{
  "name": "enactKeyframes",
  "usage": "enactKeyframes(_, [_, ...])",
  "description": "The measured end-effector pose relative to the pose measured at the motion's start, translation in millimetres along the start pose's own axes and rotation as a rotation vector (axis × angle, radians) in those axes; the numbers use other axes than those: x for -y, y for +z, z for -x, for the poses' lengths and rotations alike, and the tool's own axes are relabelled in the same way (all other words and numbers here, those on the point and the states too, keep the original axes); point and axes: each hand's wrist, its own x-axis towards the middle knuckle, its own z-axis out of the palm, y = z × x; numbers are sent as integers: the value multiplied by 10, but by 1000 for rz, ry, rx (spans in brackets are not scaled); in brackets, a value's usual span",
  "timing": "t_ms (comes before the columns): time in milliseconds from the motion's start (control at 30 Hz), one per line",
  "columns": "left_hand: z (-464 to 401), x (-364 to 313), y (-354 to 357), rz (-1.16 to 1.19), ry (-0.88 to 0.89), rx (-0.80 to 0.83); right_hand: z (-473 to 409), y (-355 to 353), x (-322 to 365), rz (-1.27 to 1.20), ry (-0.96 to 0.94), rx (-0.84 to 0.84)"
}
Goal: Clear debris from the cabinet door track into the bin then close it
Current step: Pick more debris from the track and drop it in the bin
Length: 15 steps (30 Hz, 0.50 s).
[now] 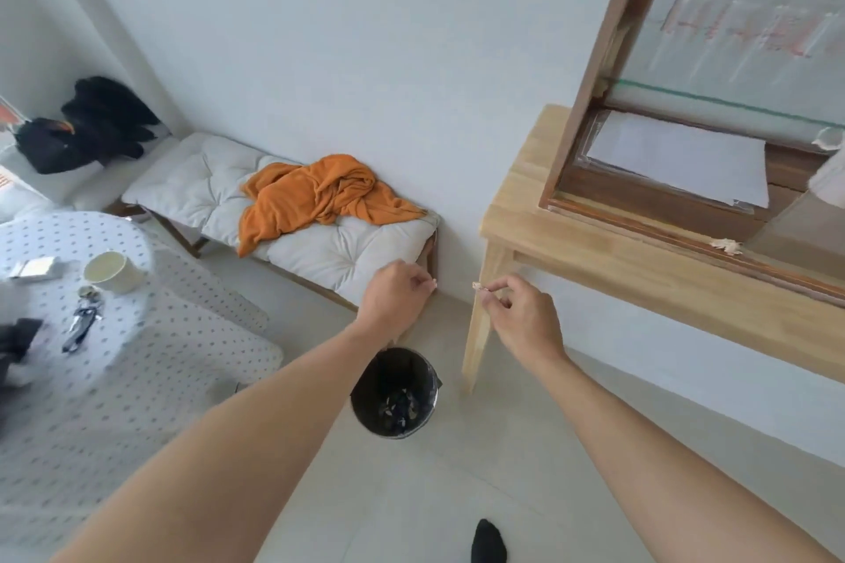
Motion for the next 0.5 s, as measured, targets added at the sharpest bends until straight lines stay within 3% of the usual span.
enactKeyframes(233, [197, 1098, 275, -42, -314, 15, -93, 1160, -344, 111, 25, 246])
enactKeyframes(500, [120, 1839, 683, -93, -512, 50, -299, 2045, -715, 224, 30, 441])
